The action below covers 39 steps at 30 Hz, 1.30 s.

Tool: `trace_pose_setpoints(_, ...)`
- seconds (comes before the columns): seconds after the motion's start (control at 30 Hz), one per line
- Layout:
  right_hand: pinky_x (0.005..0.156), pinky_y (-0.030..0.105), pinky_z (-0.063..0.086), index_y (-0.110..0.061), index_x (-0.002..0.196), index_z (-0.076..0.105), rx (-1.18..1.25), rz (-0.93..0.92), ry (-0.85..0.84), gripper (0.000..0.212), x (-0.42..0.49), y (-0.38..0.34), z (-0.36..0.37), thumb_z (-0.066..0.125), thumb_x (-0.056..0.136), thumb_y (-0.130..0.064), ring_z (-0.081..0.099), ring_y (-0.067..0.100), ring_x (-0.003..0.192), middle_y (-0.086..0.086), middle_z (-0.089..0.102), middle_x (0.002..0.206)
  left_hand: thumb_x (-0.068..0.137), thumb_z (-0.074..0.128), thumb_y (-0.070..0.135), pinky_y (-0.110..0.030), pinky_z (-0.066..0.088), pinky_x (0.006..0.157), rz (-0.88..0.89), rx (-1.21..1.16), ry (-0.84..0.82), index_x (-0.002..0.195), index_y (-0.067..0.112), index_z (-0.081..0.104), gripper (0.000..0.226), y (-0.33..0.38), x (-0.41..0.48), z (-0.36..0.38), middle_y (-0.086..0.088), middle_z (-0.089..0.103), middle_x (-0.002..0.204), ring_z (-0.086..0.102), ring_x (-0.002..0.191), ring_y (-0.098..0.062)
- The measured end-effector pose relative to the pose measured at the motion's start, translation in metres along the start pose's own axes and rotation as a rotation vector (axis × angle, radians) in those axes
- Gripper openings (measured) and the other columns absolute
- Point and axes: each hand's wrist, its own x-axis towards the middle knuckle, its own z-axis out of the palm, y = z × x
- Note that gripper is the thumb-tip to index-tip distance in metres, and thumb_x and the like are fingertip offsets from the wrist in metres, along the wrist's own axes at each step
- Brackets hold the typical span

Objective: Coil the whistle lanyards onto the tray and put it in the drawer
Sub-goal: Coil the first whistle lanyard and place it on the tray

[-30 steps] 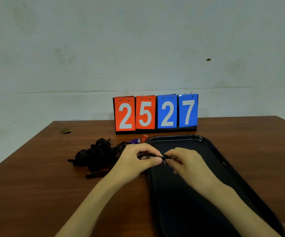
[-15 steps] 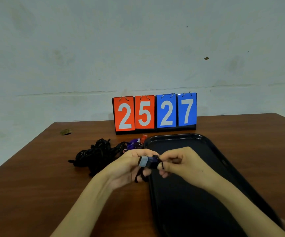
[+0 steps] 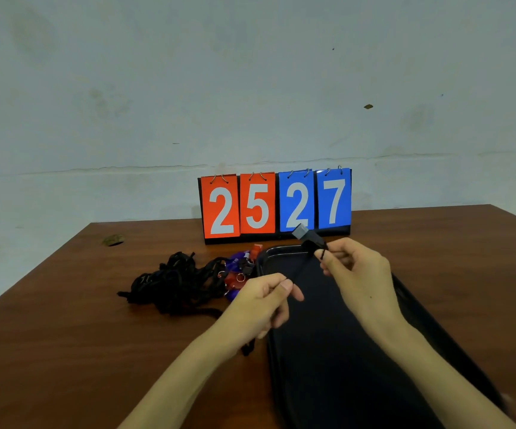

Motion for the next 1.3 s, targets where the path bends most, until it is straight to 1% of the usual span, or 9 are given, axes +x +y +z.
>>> trace_pose_setpoints(0.07,0.068,0.011,0.043,-0.025,0.092,0.061,-0.169,-0.06,0.018,0.008,-0.001,0.005,0.003,0.064,0.085,-0.021,0.058,0.0,0.075,-0.014,0.059,0.077,0.1,0.035,0.025,-0.008,0.039,0.049,0.052,0.126,0.035,0.09,0.015,0.059,0.028,0.0,0.001,0.004,0.005,0.047,0.046,0.042,0.035,-0.001)
trace_pose_setpoints(0.2,0.071,0.015,0.043,-0.023,0.095,0.062,-0.449,-0.207,-0.082,0.008,-0.003,0.01,0.004,0.061,0.088,-0.025,0.056,0.002,0.076,-0.012,0.059,0.082,0.098,0.042,0.028,-0.027,0.049,0.072,0.125,0.224,0.047,0.079,0.024,0.057,0.025,-0.001,-0.003,0.006,0.009,0.05,0.042,0.048,0.045,-0.001)
trace_pose_setpoints(0.3,0.08,0.025,0.049,-0.023,0.102,0.062,-0.556,-0.262,-0.267,0.014,-0.003,0.005,0.001,0.055,0.091,-0.028,0.059,0.008,0.084,-0.007,0.063,0.092,0.095,0.049,0.028,-0.027,0.051,0.072,0.156,0.222,0.044,0.076,0.024,0.061,0.023,0.003,-0.005,0.001,0.009,0.052,0.043,0.049,0.044,0.0)
trace_pose_setpoints(0.37,0.086,0.029,0.049,-0.023,0.108,0.061,-0.623,-0.301,-0.427,0.019,-0.002,0.001,0.001,0.051,0.093,-0.029,0.059,0.01,0.091,-0.005,0.063,0.1,0.093,0.051,0.027,-0.021,0.049,0.06,0.139,0.139,0.007,0.078,0.02,0.065,0.022,0.007,-0.005,-0.006,0.007,0.053,0.043,0.046,0.039,-0.003)
trace_pose_setpoints(0.43,0.088,0.027,0.048,-0.023,0.11,0.062,-0.603,-0.333,-0.526,0.02,-0.002,-0.001,0.001,0.053,0.093,-0.029,0.059,0.009,0.093,-0.006,0.063,0.101,0.091,0.052,0.031,-0.02,0.036,0.043,0.106,-0.021,-0.024,0.085,0.012,0.069,0.026,0.01,-0.006,-0.014,0.005,0.053,0.046,0.039,0.035,-0.006)
trace_pose_setpoints(0.67,0.082,0.021,0.048,-0.026,0.102,0.067,-0.455,-0.384,-0.59,0.016,-0.006,-0.001,0.001,0.06,0.088,-0.029,0.058,0.004,0.085,-0.01,0.065,0.093,0.092,0.05,0.031,-0.018,0.024,0.035,0.066,-0.33,-0.028,0.097,0.006,0.071,0.032,0.003,-0.006,-0.031,-0.001,0.047,0.047,0.03,0.032,-0.006)
trace_pose_setpoints(0.9,0.076,0.017,0.047,-0.026,0.1,0.068,-0.388,-0.38,-0.652,0.015,-0.009,-0.001,0.004,0.062,0.087,-0.027,0.056,0.001,0.08,-0.013,0.063,0.088,0.088,0.052,0.04,-0.029,0.014,0.042,-0.046,-0.254,-0.028,0.095,0.013,0.074,0.036,0.002,-0.006,-0.039,0.001,0.035,0.042,0.022,0.035,-0.011)
trace_pose_setpoints(1.03,0.077,0.02,0.05,-0.025,0.099,0.069,-0.317,-0.358,-0.693,0.015,-0.014,-0.004,0.009,0.064,0.086,-0.027,0.059,0.004,0.081,-0.012,0.064,0.087,0.086,0.053,0.042,-0.03,0.018,0.046,-0.083,-0.144,-0.061,0.068,0.021,0.075,0.035,0.001,-0.007,-0.043,0.001,0.033,0.043,0.022,0.037,-0.011)
trace_pose_setpoints(1.3,0.075,0.017,0.051,-0.026,0.088,0.069,-0.067,-0.208,-0.614,0.011,-0.013,-0.009,0.0,0.065,0.084,-0.017,0.063,0.002,0.077,-0.008,0.066,0.076,0.085,0.047,0.052,-0.016,0.018,0.035,-0.309,-0.748,-0.194,0.116,0.013,0.066,0.054,-0.013,-0.001,-0.043,0.003,0.044,0.048,0.029,0.031,-0.002)
